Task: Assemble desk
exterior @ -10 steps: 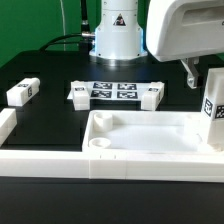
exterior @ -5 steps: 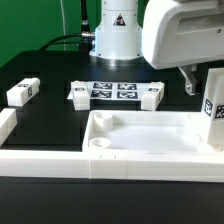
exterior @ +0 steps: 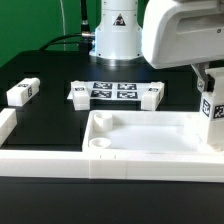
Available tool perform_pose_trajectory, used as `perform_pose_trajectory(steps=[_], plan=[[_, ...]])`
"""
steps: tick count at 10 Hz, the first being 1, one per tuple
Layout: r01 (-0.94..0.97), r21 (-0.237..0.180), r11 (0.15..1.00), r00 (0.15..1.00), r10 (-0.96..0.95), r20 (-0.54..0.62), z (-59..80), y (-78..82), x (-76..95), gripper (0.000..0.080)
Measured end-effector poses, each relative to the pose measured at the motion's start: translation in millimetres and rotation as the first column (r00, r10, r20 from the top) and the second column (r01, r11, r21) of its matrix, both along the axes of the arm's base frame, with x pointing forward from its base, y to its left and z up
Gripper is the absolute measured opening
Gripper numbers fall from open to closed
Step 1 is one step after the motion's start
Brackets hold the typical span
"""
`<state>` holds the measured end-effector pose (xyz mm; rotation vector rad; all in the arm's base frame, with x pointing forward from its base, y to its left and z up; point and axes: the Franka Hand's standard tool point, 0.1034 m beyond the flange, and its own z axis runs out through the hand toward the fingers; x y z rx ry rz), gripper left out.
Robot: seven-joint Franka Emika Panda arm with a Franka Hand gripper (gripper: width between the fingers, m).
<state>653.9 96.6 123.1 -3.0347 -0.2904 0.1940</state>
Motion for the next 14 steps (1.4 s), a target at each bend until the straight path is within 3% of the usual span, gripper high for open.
perform_pose_trajectory(steps=[6, 10, 14], plan=[[0.33, -0.047, 0.943, 0.943, -0.331, -0.018, 0.0, 1.9, -0.3, 0.0288], [0.621, -0.073, 0.781, 0.78, -0.624, -0.038, -0.5, -2.8, -0.1, 0.0289], [0.761, -0.103, 0.64, 0.64, -0.767, -0.039, -0.7, -3.3, 0.2, 0.029]])
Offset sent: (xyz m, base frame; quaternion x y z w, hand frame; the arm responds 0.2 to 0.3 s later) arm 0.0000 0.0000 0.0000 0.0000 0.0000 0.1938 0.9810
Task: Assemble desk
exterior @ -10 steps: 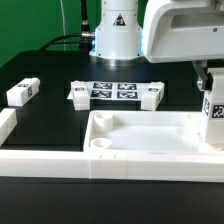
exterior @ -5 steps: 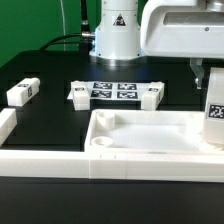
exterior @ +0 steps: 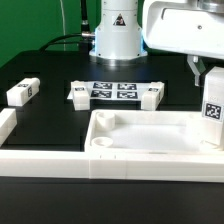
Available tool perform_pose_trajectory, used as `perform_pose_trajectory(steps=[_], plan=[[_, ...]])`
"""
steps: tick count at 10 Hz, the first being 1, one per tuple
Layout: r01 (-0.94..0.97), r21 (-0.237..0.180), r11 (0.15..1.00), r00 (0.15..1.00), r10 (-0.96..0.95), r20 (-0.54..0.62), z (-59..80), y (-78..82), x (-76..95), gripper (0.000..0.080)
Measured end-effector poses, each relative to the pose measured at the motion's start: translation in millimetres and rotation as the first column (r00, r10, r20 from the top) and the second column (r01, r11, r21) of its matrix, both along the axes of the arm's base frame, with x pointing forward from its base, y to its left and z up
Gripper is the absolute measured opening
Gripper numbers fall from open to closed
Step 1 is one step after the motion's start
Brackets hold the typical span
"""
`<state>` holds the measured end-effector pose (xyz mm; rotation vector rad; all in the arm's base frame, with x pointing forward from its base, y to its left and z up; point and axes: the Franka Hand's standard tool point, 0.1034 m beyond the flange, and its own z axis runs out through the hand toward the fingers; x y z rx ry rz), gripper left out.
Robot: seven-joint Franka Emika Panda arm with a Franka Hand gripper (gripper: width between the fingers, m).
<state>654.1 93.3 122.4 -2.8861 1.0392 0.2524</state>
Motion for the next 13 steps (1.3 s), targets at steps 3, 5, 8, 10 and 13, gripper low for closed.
perform_pose_trajectory(steps=[3, 5, 8, 10, 13], plan=[[0.177, -0.026, 0.984, 0.984, -0.178, -0.018, -0.1, -0.3, 0.0, 0.029], [0.387, -0.031, 0.922, 0.922, -0.387, -0.001, -0.4, -2.7, -3.8, 0.029], [0.576, -0.029, 0.817, 0.818, -0.576, 0.021, -0.3, -3.1, -11.2, 0.029], [0.637, -0.034, 0.77, 0.771, -0.637, 0.013, -0.2, -1.1, -12.4, 0.029], [0.741, -0.044, 0.67, 0.67, -0.742, -0.007, 0.0, 2.8, -12.6, 0.029]])
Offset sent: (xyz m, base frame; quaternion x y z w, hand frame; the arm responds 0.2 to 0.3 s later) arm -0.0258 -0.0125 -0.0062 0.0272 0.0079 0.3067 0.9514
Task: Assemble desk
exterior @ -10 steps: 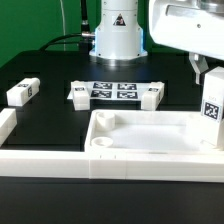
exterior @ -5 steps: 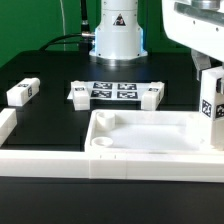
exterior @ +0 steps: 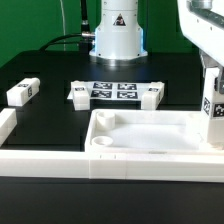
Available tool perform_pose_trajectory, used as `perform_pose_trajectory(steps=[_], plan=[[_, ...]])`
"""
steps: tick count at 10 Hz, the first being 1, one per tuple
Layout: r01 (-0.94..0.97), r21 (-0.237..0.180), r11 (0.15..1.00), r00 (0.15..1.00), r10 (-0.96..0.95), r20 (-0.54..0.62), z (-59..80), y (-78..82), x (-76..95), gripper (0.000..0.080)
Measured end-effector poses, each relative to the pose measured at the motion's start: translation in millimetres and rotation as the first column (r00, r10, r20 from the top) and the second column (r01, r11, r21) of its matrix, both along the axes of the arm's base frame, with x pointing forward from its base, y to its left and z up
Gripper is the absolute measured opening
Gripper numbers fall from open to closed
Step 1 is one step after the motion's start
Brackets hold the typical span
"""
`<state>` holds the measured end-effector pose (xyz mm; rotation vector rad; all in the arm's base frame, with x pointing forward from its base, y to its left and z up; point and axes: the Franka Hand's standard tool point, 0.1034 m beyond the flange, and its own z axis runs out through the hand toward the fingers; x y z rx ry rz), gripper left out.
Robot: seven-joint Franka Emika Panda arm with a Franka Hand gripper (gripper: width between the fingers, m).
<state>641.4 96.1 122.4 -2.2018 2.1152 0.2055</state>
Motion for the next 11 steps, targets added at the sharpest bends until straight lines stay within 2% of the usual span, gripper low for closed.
perform_pose_trajectory(steps=[3, 5, 6, 7, 8, 11], plan=[[0.134, 0.005, 0.991, 0.991, -0.134, -0.02, 0.3, 4.0, 0.0, 0.029], [0.112, 0.007, 0.994, 0.994, -0.112, -0.017, 0.3, 4.8, -0.1, 0.029], [0.073, 0.009, 0.997, 0.997, -0.073, -0.011, 0.0, 5.6, -0.3, 0.0479], [0.049, 0.009, 0.999, 0.999, -0.049, -0.007, -1.4, 9.1, -1.7, 0.0592], [-0.042, 0.013, 0.999, 0.999, 0.042, 0.008, -1.2, 9.4, -1.6, 0.0632], [-0.324, 0.015, 0.946, 0.945, 0.323, 0.056, -1.3, 9.6, -1.7, 0.0646]])
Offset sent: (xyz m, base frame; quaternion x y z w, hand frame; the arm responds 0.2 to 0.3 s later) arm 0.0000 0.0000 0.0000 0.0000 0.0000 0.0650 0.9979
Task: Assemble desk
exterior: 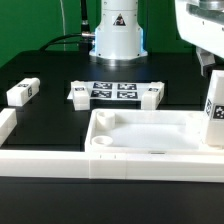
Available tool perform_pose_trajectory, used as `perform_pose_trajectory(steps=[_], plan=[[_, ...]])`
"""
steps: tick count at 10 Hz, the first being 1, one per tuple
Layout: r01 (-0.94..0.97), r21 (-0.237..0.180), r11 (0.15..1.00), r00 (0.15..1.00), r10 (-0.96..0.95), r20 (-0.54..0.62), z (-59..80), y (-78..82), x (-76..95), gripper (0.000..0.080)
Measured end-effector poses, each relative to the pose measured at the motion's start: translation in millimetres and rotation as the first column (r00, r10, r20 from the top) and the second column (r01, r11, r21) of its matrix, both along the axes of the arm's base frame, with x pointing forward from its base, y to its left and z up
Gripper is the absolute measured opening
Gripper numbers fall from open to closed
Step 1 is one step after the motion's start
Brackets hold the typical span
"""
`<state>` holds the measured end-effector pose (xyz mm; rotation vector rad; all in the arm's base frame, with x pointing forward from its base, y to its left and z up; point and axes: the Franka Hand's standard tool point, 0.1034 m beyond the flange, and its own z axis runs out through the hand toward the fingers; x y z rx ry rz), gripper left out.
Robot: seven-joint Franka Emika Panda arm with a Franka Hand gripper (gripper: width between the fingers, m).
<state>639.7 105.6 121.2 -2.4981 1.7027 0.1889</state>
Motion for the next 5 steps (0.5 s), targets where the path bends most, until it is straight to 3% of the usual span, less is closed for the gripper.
perform_pose_trajectory(steps=[5], plan=[[-0.427, -0.014, 0.904, 0.904, 0.427, 0.029, -0.5, 3.5, -5.2, 0.0649]])
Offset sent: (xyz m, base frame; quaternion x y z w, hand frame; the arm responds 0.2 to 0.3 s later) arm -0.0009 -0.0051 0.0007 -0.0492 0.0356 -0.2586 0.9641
